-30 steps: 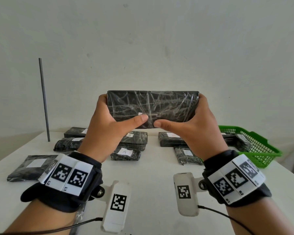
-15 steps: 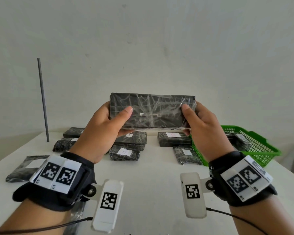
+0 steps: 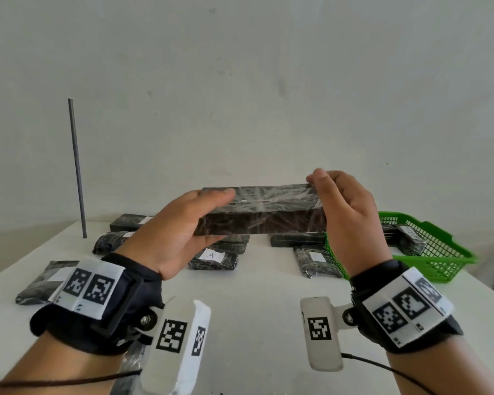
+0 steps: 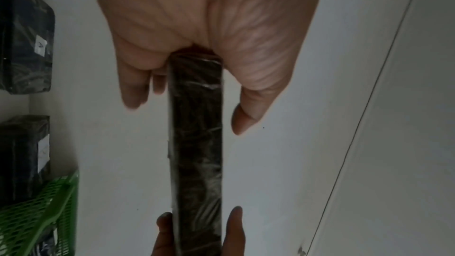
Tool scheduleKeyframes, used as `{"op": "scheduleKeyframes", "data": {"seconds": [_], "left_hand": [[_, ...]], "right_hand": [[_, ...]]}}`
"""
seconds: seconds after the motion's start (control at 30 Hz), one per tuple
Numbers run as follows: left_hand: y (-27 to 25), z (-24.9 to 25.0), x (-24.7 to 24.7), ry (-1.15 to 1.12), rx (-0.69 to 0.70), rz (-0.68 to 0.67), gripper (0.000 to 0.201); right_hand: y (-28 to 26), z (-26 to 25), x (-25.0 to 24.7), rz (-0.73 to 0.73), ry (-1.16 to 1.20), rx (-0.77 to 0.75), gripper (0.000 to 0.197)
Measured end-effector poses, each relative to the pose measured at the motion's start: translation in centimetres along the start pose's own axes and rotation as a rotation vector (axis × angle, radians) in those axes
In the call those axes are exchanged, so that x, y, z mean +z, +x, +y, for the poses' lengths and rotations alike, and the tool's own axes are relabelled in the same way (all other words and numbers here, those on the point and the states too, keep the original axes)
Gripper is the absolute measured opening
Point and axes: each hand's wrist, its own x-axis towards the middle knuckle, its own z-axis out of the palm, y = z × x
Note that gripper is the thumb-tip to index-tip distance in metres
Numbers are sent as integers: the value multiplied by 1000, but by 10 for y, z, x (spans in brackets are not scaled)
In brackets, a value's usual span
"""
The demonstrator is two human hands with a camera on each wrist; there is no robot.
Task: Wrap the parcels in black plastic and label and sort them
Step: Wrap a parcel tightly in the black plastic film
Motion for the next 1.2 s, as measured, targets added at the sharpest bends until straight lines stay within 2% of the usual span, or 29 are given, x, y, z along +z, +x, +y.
{"op": "scheduleKeyframes", "data": {"seconds": [0.1,0.13,0.17,0.23,0.3,0.37,0.5,0.6,0.73,0.8,0.93,1.07,1.2], "left_hand": [[4,-7,-3,121,114,48,88],[5,-9,-4,156,153,54,96],[7,-10,-4,174,194,55,93],[8,-12,-4,171,274,53,63],[9,-12,-4,138,326,72,39],[9,-10,-5,111,343,87,32],[7,-7,-3,133,365,101,33],[3,-5,2,207,462,178,33],[-4,-5,5,280,616,283,37],[-4,-5,4,322,647,290,42],[0,-8,1,427,600,335,55],[0,-11,4,454,610,401,59],[-4,-8,9,442,624,407,54]], "right_hand": [[4,-1,-3,18,-14,123,56],[4,-1,-3,8,0,154,57],[4,-2,-4,-5,24,166,58],[1,-6,-3,-27,90,121,62],[-5,-11,-2,-72,147,39,54],[-10,-14,-3,-115,177,-31,46],[-13,-14,-2,-111,197,-43,46],[-15,-14,1,-78,227,-40,40],[-17,-19,1,-77,182,-113,27],[-17,-23,0,-116,171,-107,36],[-15,-24,3,-142,68,-79,49],[-15,-20,9,-78,-39,-71,64],[-13,-17,15,-30,-89,-54,64]]}}
